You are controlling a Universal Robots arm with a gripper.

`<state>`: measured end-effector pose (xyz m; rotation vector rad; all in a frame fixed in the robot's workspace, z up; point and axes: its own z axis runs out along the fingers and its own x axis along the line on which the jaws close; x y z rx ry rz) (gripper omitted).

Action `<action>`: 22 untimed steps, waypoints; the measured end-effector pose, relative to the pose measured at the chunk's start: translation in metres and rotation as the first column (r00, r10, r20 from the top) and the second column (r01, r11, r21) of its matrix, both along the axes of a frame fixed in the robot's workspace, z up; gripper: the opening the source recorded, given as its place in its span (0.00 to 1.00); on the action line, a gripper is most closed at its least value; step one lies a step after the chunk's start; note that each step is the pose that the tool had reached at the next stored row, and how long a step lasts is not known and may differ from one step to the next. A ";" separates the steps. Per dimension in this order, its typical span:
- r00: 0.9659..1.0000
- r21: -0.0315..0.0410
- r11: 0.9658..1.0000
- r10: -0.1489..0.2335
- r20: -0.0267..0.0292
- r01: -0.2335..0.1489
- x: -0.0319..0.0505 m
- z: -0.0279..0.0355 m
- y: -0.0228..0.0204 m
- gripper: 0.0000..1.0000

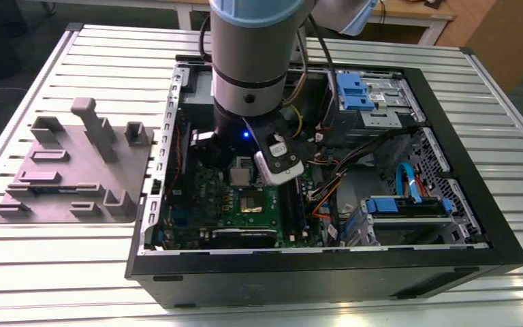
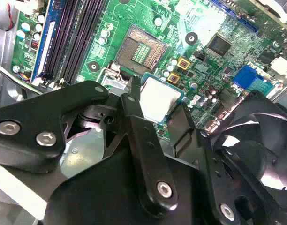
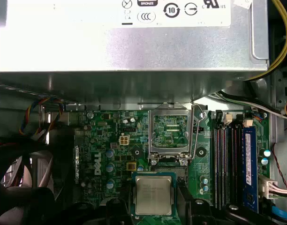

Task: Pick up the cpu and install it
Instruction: 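Place the cpu into insertion slot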

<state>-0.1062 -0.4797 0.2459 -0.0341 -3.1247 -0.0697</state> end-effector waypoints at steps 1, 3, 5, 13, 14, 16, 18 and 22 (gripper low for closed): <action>1.000 0.000 1.000 0.000 0.000 0.000 0.0000 0.0001 0.0000 0.47; 1.000 0.000 1.000 0.000 0.000 0.000 0.0000 0.0075 0.0000 0.47; 1.000 0.000 1.000 0.000 0.000 0.000 0.0000 0.0088 0.0000 0.47; 1.000 0.000 1.000 0.000 0.000 0.000 0.0000 0.0099 0.0000 0.47; 1.000 0.000 1.000 0.000 0.000 0.000 0.0000 0.0100 0.0000 0.47; 1.000 0.000 1.000 0.000 0.000 0.000 0.0000 0.0100 0.0000 0.47; 1.000 0.000 1.000 0.000 0.000 0.000 0.0000 0.0102 0.0000 0.47; 1.000 0.000 1.000 0.000 0.000 0.000 0.0001 0.0104 0.0000 0.47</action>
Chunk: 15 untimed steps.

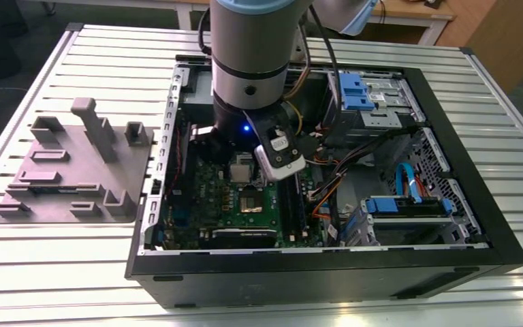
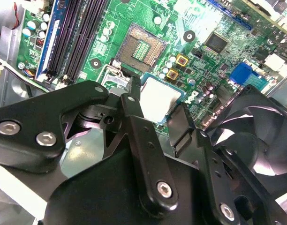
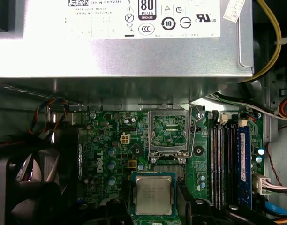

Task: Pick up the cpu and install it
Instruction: 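Place the cpu into insertion slot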

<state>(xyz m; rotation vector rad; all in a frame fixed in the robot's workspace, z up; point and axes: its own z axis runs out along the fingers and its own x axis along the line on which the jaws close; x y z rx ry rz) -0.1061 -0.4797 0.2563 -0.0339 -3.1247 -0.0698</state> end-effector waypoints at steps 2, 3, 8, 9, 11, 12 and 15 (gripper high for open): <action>1.000 0.000 1.000 0.000 0.000 0.000 0.0052 0.0002 0.0000 0.47; 1.000 0.000 1.000 0.000 0.000 0.000 0.0067 0.0001 0.0000 0.47; 1.000 0.000 1.000 0.000 0.000 0.000 0.0067 0.0000 0.0000 0.47; 1.000 0.000 1.000 0.000 0.000 0.000 0.0068 0.0000 0.0000 0.47; 1.000 0.000 1.000 0.000 0.000 0.000 0.0068 0.0000 0.0000 0.47; 1.000 0.000 1.000 0.000 0.000 0.000 0.0068 0.0008 0.0000 0.47; 1.000 0.000 1.000 0.000 0.000 0.000 0.0068 0.0056 0.0000 0.47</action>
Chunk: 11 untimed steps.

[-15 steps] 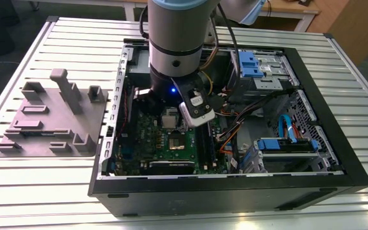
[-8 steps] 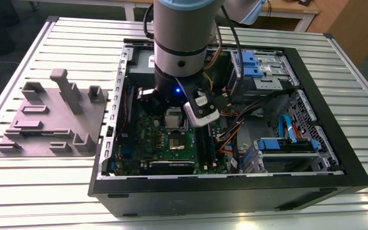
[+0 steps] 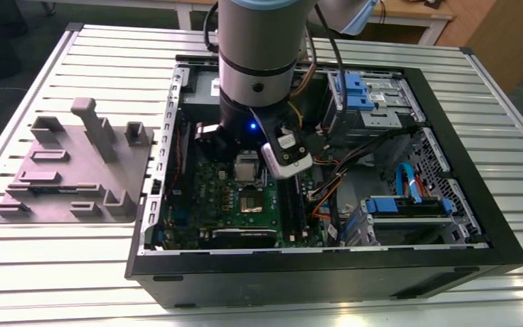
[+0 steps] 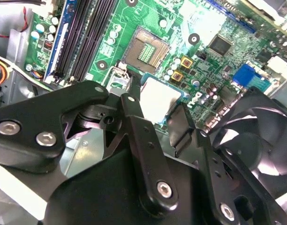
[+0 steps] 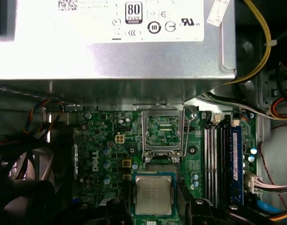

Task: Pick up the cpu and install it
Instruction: 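Place the cpu into insertion slot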

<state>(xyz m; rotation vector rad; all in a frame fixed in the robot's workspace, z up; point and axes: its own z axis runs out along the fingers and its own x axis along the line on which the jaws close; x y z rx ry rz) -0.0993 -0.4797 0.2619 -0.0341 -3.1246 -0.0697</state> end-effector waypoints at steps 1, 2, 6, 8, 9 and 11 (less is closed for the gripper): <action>1.000 0.000 1.000 0.000 0.000 0.000 0.0000 0.0002 0.0000 0.47; 1.000 0.000 1.000 0.000 0.000 0.000 0.0000 0.0003 0.0000 0.47; 1.000 0.000 1.000 0.000 0.000 0.000 0.0024 0.0006 0.0000 0.47; 1.000 0.000 1.000 0.000 0.000 0.000 0.0034 0.0005 -0.0001 0.47; 1.000 0.000 1.000 0.000 0.000 0.000 0.0045 0.0004 0.0000 0.47; 1.000 0.000 1.000 0.000 0.000 0.000 0.0056 0.0004 0.0000 0.47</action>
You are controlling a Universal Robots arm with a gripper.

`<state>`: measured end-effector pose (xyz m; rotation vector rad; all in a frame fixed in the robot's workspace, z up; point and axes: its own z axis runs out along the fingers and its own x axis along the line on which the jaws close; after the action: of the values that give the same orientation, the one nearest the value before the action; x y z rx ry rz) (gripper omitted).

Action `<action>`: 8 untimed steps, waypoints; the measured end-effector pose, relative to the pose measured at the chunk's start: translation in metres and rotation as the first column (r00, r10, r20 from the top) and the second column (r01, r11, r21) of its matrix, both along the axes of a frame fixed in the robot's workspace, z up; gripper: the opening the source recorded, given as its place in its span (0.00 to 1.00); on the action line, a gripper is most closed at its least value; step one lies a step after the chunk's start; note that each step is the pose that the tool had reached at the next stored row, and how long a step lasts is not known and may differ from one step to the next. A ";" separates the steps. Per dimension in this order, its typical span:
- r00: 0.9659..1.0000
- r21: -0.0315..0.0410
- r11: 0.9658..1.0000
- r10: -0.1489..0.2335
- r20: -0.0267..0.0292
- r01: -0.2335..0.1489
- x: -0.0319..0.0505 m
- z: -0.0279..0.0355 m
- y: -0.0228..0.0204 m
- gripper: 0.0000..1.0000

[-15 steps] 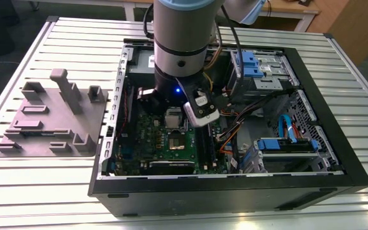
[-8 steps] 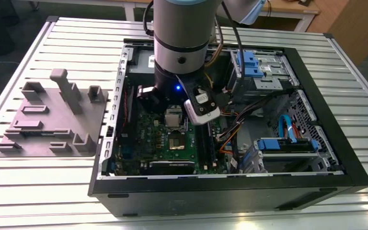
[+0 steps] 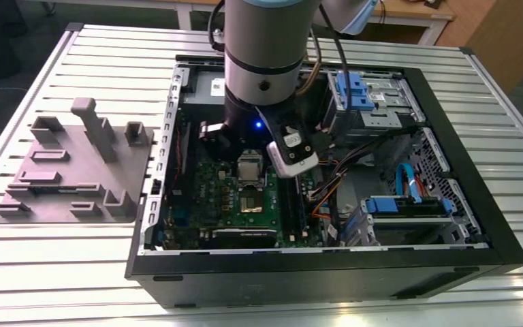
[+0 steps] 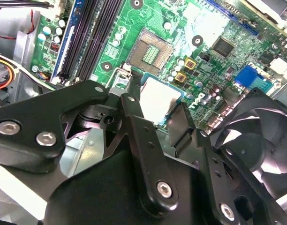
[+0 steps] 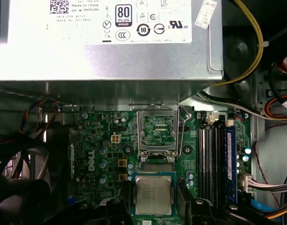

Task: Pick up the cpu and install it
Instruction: 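Place the cpu into insertion slot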

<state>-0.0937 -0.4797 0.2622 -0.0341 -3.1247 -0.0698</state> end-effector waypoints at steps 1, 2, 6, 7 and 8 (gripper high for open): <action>1.000 0.000 1.000 0.000 0.000 0.000 0.0002 0.0000 0.0000 0.47; 1.000 0.000 1.000 0.000 0.000 0.000 0.0007 0.0000 0.0000 0.47; 1.000 0.000 1.000 0.000 0.000 0.000 0.0097 -0.0003 0.0000 0.47; 1.000 0.000 1.000 0.000 0.000 0.000 0.0098 -0.0003 0.0000 0.47; 1.000 0.000 1.000 0.000 0.000 0.000 0.0099 -0.0003 0.0000 0.47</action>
<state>-0.0838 -0.4797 0.2619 -0.0341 -3.1247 -0.0698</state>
